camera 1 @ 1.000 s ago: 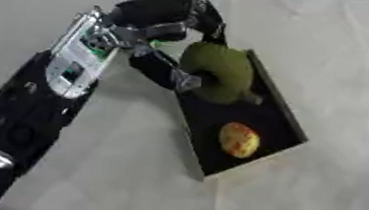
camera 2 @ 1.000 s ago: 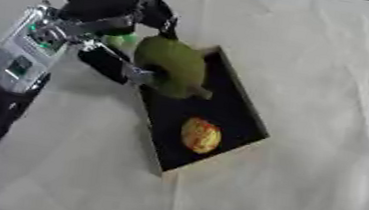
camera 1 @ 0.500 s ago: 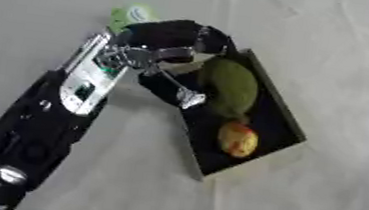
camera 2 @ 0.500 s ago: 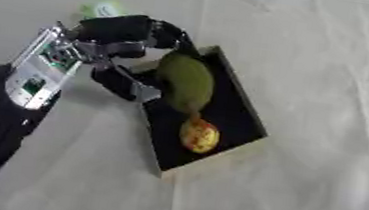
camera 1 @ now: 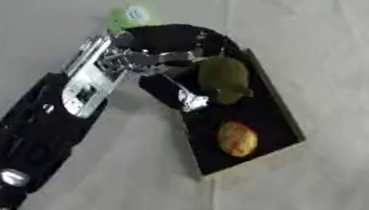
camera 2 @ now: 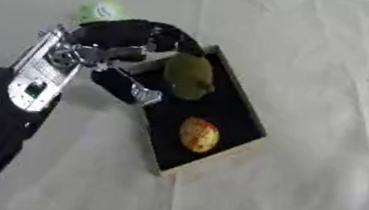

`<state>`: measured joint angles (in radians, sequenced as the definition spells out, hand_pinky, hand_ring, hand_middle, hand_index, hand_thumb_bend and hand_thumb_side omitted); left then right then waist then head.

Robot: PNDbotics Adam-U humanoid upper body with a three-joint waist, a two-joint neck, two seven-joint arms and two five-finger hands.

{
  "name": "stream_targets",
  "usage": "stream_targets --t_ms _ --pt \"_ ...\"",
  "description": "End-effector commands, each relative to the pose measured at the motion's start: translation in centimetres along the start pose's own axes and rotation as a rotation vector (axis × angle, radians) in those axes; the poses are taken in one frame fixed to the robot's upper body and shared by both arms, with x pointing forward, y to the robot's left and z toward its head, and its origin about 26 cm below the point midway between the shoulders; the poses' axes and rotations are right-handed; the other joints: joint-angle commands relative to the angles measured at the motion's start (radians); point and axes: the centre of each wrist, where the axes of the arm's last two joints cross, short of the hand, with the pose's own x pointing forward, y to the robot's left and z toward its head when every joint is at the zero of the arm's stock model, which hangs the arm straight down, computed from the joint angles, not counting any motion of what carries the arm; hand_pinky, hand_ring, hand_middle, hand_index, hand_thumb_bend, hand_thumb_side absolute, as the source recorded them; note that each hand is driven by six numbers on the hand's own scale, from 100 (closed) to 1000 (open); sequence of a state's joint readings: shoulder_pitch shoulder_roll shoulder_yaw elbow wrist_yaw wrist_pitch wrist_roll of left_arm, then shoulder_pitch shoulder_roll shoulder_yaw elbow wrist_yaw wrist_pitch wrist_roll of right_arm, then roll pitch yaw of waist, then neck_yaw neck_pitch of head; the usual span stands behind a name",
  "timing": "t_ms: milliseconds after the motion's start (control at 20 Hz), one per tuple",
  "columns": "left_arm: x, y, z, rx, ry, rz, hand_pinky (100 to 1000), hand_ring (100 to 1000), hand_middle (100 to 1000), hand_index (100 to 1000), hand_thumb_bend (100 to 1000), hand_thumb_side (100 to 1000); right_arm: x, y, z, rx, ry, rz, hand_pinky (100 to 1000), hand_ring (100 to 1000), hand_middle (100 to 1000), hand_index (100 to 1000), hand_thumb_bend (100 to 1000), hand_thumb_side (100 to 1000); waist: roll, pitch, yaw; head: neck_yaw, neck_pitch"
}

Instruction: Pick up objects on the table and place them in the box.

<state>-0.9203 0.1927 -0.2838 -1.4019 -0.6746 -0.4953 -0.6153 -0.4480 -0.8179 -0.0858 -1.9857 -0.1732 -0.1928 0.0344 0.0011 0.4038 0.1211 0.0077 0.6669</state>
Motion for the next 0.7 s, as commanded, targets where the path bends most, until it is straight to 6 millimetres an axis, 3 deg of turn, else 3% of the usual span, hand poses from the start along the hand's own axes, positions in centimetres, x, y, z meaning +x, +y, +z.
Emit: stream_targets --t_ms 50,150,200,250,400,600,650,700 --pt "0.2 1.5 0.8 -0.109 -0.104 -0.130 1000 939 874 963 100 599 0.7 -0.7 -0.4 -0.006 -0.019 0.019 896 895 622 753 100 470 -0.002 -0.028 -0.001 0.000 -0.005" --pt "0.4 2.2 1.4 -0.060 -0.106 -0.127 1000 927 861 956 100 488 0.7 -0.7 -0.4 -0.010 -0.020 0.019 896 895 622 753 100 470 -0.003 -0.029 0.000 0.002 -0.007" --pt "0.6 2.7 1.9 -0.026 -0.108 -0.126 1000 927 861 956 100 488 0.7 -0.7 -0.4 -0.012 -0.020 0.019 896 895 622 753 100 470 -0.003 -0.029 0.000 0.002 -0.008" --pt "0.7 3.4 2.6 0.015 -0.104 -0.126 1000 921 854 953 100 392 0.7 -0.8 -0.3 -0.014 -0.020 0.019 896 895 623 753 100 470 -0.004 -0.030 0.001 0.001 -0.008" --pt "0.7 5.8 5.5 0.147 -0.056 -0.137 986 912 847 951 100 335 0.7 -0.8 -0.3 -0.017 -0.022 0.023 896 895 623 754 100 470 -0.004 -0.031 0.003 -0.003 -0.008" --pt "-1.0 8.1 10.2 0.236 0.090 -0.163 986 917 852 954 100 273 0.7 -0.9 -0.3 -0.021 -0.022 0.027 896 895 623 754 100 470 -0.003 -0.032 0.004 -0.012 -0.009" --pt "-1.6 8.5 11.1 0.240 0.122 -0.170 980 916 854 954 100 188 0.7 -0.9 -0.3 -0.021 -0.022 0.027 896 895 623 754 100 470 -0.003 -0.032 0.005 -0.014 -0.008" --pt "-2.4 8.7 11.8 0.241 0.149 -0.176 980 916 856 954 100 224 0.7 -0.9 -0.3 -0.020 -0.023 0.027 896 895 623 754 100 470 -0.003 -0.033 0.005 -0.014 -0.007"
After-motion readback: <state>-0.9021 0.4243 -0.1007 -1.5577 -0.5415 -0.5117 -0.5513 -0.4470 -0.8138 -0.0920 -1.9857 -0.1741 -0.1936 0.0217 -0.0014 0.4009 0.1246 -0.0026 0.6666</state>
